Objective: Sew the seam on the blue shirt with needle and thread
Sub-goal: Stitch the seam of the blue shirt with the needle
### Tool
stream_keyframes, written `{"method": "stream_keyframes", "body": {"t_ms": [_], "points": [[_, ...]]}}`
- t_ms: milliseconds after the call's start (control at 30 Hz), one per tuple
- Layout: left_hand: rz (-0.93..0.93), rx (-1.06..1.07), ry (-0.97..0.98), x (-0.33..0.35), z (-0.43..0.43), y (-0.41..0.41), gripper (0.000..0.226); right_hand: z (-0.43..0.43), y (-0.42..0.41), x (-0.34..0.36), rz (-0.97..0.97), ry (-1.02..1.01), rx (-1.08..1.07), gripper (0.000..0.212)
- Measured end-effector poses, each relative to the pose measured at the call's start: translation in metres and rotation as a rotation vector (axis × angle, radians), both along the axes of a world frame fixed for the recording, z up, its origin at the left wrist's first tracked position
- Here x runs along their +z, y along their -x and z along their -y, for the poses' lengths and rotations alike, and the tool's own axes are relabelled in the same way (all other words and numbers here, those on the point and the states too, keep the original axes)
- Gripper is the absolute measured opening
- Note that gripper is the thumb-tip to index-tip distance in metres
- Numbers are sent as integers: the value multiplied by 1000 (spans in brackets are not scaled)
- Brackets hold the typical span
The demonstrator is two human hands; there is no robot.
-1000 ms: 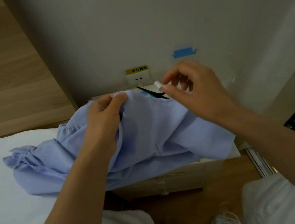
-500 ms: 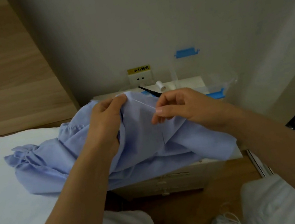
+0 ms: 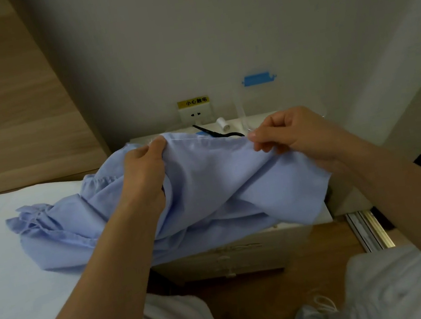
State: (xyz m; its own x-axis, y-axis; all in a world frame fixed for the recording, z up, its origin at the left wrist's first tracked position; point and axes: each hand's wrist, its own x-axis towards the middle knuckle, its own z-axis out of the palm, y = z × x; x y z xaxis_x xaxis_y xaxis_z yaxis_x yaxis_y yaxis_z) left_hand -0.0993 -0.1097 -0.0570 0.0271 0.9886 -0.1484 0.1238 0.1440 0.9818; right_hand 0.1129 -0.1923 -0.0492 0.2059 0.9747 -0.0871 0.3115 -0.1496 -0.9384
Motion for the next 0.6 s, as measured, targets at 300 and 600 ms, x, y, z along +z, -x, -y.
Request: {"method": "stream_keyframes", "body": {"t_ms": [300,600], "points": [[-56,-58,-27,2,4,9,24,5,-11,9,-224,-39,-144,8],[-103,-326,30,7,4,15,41,-9,8,16,-832,-305,-261,2]]}}
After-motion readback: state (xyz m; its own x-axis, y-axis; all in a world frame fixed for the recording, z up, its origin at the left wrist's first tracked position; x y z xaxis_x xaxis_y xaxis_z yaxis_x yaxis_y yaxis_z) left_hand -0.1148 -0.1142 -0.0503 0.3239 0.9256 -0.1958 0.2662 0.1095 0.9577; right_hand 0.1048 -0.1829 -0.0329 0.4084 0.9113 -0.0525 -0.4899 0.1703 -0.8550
